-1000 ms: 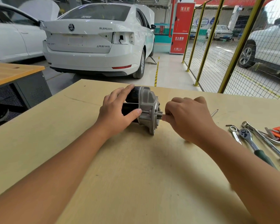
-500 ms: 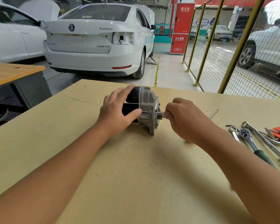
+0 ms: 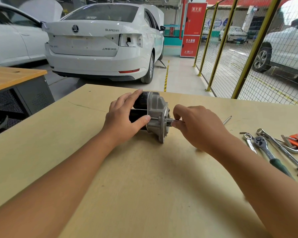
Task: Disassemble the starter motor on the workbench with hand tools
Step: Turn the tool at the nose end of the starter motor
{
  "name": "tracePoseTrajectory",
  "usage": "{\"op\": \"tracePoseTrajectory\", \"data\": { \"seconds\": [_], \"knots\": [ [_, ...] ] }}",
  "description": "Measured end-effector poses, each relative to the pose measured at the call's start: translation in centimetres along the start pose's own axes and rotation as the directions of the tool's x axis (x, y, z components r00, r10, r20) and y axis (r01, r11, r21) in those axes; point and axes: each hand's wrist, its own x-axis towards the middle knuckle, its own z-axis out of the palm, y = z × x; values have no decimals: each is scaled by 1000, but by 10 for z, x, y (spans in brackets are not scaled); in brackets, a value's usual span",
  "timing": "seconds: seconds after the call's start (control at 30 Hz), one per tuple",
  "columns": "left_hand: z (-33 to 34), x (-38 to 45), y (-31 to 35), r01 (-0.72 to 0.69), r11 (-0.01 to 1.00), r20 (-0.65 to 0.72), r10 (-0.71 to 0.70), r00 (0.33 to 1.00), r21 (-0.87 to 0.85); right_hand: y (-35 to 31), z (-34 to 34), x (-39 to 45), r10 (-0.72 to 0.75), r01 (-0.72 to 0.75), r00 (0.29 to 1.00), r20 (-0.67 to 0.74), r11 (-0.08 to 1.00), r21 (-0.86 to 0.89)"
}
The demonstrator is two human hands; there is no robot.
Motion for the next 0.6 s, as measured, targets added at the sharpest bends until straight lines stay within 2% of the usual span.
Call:
{"op": "tracePoseTrajectory", "data": {
  "seconds": [0.1, 0.23, 0.33, 0.43, 0.6],
  "knots": [
    [0, 0, 0, 2, 1000, 1, -2, 1000, -1, -1, 0, 0, -20, 18, 1000, 22, 996, 92],
    [0, 0, -1, 7, 1000, -4, -7, 1000, -10, 2, 2, 0, -25, 20, 999, 46, 994, 104],
    [1, 0, -1, 2, 1000, -3, -2, 1000, -10, 2, 2, 0, -24, 24, 999, 39, 1000, 10],
    [1, 0, -2, 0, 1000, -6, 0, 1000, -11, 1, 1, -1, -22, 18, 999, -32, 995, -103],
    [2, 1, -2, -2, 1000, -9, 2, 1000, -7, 1, 0, 0, 7, -17, 997, -73, 990, -143]
  ]
}}
